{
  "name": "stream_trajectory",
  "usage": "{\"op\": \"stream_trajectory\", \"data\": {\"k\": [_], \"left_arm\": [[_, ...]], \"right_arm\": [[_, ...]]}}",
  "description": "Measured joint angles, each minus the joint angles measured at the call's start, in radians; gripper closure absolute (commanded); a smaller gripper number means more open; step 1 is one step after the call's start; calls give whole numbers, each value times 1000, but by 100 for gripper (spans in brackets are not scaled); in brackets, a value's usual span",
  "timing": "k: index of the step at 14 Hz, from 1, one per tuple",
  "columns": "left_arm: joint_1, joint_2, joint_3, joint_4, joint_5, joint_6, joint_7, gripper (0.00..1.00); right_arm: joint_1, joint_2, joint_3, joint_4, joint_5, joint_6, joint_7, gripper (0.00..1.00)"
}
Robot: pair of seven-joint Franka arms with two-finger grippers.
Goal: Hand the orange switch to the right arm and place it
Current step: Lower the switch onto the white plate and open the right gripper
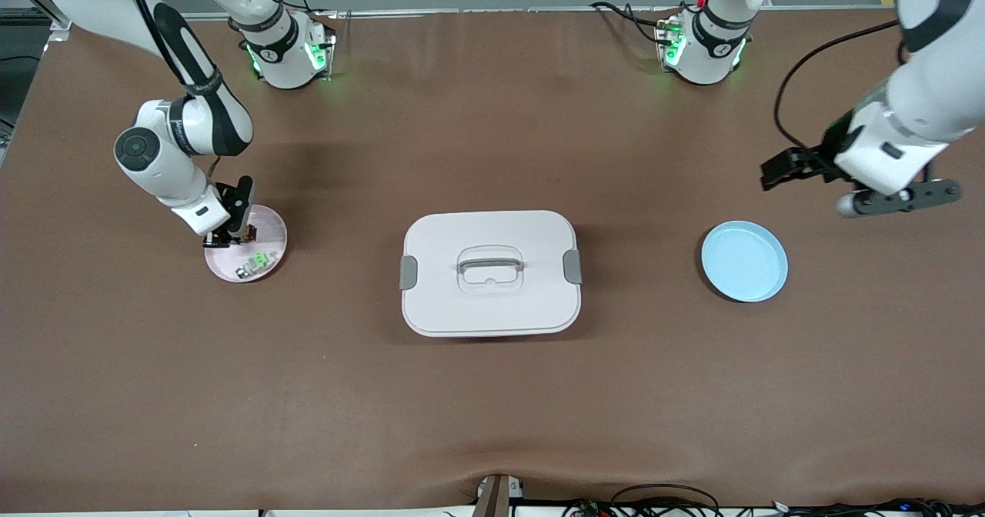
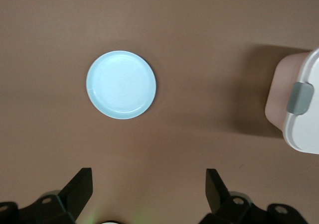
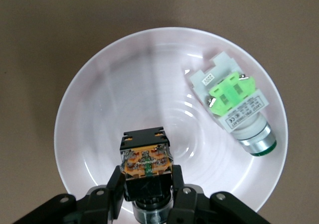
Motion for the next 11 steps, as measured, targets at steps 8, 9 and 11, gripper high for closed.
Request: {"op": "stream_trajectory", "data": {"k": [8,9,11], "left_arm": [[116,-43,0,-3,-1,-3,113,0],[125,-49,0,-8,-1,-4,126,0],[132,-64,0,-21,-1,-4,135,0]], "right_arm": [[0,0,2,-3,0,1,57,0],[0,0,2,-3,0,1,74,0],[0,0,4,-3,0,1,87,0]]}}
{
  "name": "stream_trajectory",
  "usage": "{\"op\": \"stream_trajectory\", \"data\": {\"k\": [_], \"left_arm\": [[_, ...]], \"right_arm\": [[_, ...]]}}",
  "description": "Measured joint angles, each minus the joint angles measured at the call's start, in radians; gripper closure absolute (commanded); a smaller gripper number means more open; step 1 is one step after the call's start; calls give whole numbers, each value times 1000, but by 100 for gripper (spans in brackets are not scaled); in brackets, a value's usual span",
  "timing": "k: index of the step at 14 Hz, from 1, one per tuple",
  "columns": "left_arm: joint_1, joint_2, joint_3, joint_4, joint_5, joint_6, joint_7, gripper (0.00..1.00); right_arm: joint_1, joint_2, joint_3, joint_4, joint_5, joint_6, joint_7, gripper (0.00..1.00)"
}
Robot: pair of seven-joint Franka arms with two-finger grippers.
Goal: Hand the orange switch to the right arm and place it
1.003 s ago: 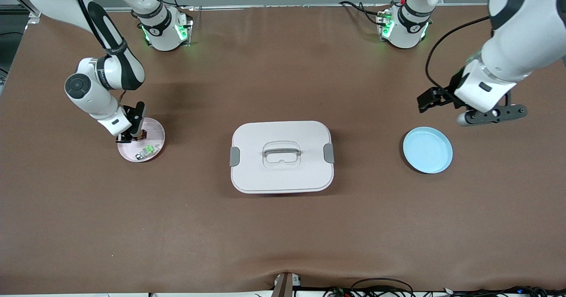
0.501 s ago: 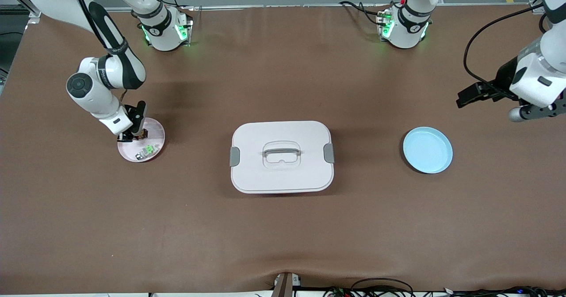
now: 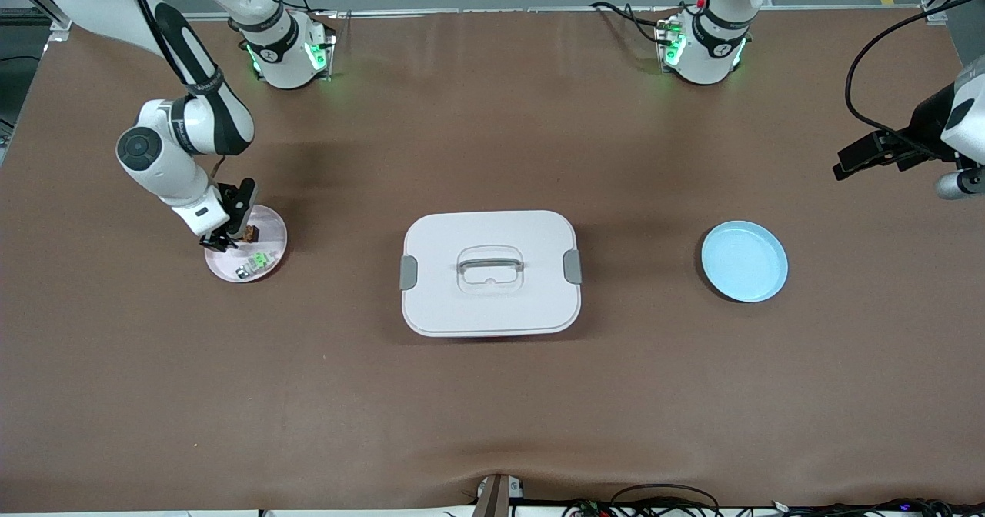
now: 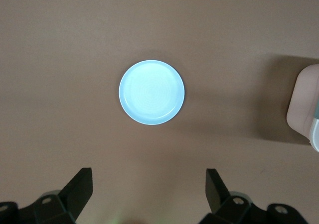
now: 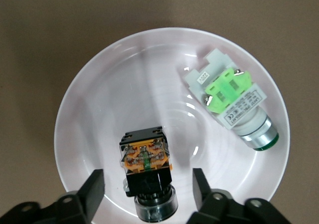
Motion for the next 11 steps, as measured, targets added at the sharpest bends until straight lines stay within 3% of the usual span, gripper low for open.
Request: {"op": "stream_trajectory", "data": {"k": [5,11], "left_arm": [[0,-17,0,-12,0,0,0,0],[-1,-17,1,-13,0,2,0,0]], "right_arm": [[0,-17,2,12,0,-69,14,0],[0,-179,0,165,0,-497,97,0]]}}
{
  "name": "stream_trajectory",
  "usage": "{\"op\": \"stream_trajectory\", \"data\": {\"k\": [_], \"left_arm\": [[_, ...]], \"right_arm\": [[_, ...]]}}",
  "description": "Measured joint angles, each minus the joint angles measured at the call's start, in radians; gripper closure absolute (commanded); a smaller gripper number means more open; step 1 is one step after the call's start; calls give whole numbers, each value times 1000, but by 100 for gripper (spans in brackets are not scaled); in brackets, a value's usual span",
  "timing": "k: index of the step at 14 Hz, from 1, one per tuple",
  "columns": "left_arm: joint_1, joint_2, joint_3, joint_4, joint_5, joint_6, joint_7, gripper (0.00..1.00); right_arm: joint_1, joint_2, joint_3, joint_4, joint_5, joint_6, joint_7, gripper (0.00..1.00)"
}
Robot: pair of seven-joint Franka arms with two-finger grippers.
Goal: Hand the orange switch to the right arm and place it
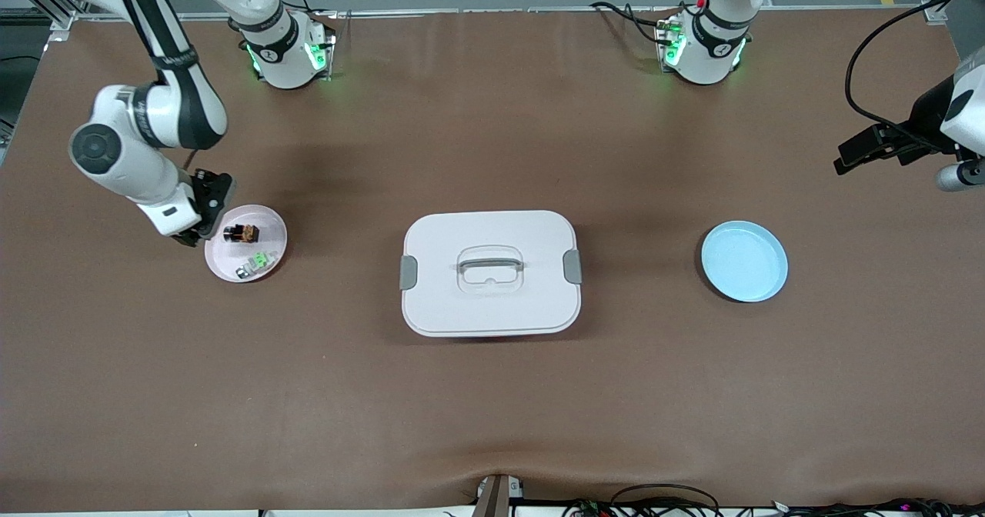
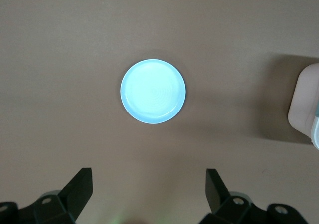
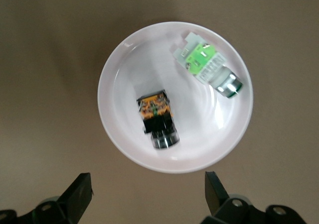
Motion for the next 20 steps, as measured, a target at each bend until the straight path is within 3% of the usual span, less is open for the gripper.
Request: {"op": "stream_trajectory", "data": {"k": [2,7,12,15,20], "left_arm": [[-24,0,24,-1,0,0,0,0],[-234,-1,219,-1,0,0,0,0],[-316,-2,299,-1,0,0,0,0],[-360,-3,340,-1,0,0,0,0],[-428,-3,405,-5,0,0,0,0]], "right_arm": [[-14,-37,-4,89,0,-127,50,0],[-53,-53,-5,304,16,-359,262,0],[-52,-53,0,339,145,-429,659,0],[-52,-53,2,362,153,-435,766,0],[-37,-53,18,505,157,-551,977,0]]}}
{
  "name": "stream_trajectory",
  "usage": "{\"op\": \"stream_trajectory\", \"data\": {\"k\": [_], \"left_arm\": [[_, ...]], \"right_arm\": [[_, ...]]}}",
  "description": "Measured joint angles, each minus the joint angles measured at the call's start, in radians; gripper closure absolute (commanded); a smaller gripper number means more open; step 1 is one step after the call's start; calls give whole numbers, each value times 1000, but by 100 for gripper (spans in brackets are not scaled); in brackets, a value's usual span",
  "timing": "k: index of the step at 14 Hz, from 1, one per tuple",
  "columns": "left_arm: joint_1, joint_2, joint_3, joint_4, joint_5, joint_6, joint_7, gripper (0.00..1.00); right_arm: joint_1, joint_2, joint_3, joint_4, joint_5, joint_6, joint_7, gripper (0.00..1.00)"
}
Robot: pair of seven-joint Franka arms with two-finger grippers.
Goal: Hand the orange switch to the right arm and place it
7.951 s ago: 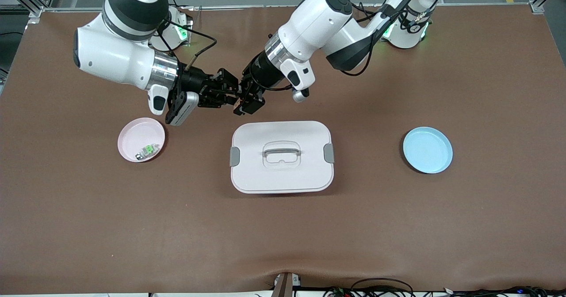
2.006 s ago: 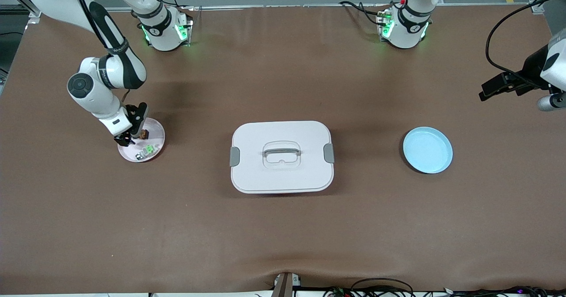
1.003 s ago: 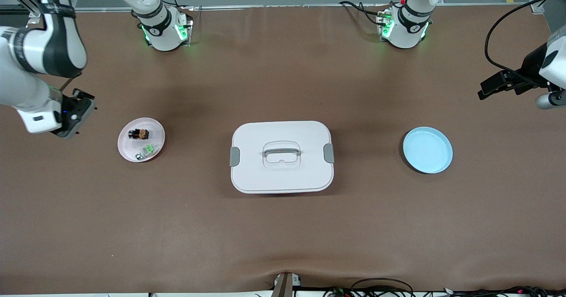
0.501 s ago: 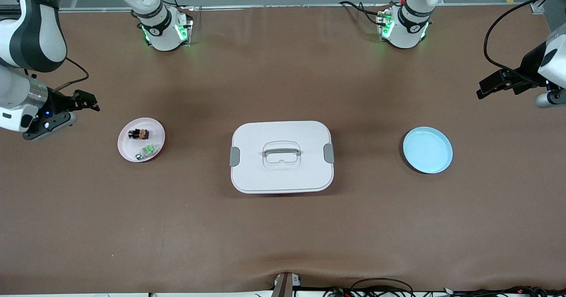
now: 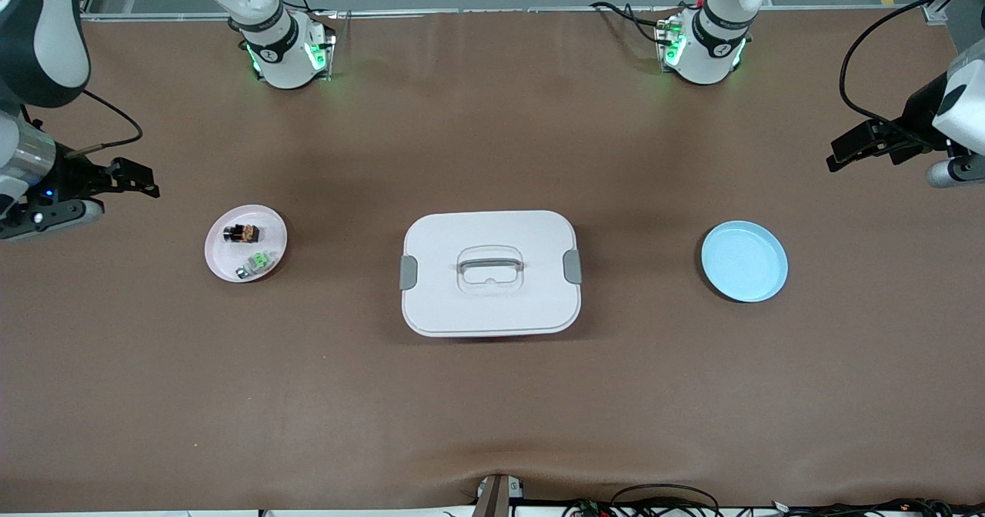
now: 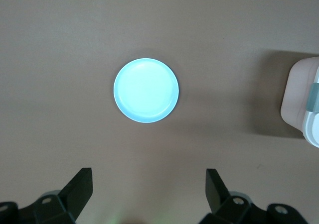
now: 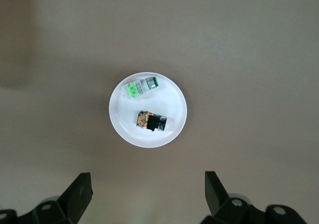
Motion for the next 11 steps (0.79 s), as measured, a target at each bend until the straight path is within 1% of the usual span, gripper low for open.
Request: {"op": "stream_trajectory", "data": {"k": [3,8,11], "left_arm": [[-14,-3,21,-1,0,0,0,0],[-15,-7,20,-8,0,0,0,0],[-14,-17,11,-8,0,0,0,0]], "right_arm": [[5,0,1,60,0,-22,88,0],[5,-1,-3,226,0,-101,102,0],[6,-1,0,260,2,-114,103,0]]}}
